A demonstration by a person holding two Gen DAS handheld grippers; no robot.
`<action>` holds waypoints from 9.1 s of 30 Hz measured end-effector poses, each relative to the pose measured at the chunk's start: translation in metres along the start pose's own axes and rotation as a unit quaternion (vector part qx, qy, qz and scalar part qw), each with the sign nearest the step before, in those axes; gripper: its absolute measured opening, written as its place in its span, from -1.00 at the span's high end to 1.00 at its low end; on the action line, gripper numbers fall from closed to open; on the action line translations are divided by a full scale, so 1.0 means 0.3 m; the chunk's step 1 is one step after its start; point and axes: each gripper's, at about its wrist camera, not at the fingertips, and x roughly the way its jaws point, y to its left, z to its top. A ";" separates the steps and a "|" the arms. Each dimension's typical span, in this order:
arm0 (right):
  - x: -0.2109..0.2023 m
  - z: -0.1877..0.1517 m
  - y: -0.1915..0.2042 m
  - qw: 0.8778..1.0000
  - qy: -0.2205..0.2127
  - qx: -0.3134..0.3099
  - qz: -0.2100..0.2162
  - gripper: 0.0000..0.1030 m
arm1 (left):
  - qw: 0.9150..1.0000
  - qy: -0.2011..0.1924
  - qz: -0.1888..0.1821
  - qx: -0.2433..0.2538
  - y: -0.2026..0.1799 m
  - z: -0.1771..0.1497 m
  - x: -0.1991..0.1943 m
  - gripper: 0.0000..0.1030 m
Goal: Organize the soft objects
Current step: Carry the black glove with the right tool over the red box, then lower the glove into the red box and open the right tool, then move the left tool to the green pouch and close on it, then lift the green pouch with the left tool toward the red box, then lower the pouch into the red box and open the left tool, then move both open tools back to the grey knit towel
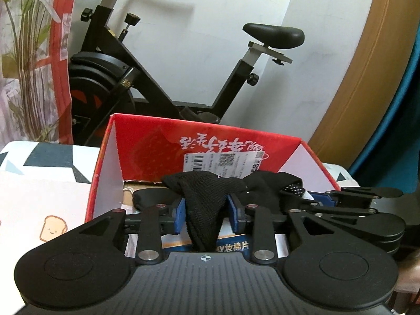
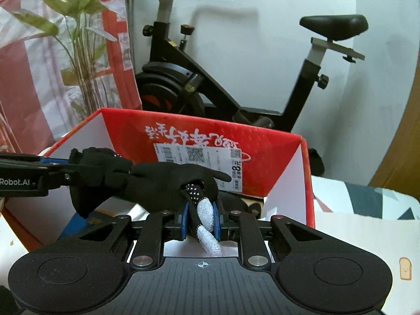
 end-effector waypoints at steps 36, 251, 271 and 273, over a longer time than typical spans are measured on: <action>-0.417 -0.261 0.079 0.991 -0.122 0.056 0.001 -0.99 | 0.995 -0.028 0.099 0.012 0.038 -0.219 -0.417 -1.00; -0.157 -0.613 -0.079 0.995 -0.032 0.090 -0.015 -0.85 | 0.987 0.014 0.160 -0.016 0.078 -0.488 -0.150 -1.00; -0.118 -0.598 -0.035 0.998 -0.005 0.054 -0.038 -1.00 | 0.984 0.023 0.175 -0.005 0.067 -0.504 -0.128 -1.00; -0.116 -0.596 -0.028 0.998 -0.003 0.053 -0.042 -1.00 | 0.984 0.021 0.174 -0.005 0.068 -0.505 -0.131 -1.00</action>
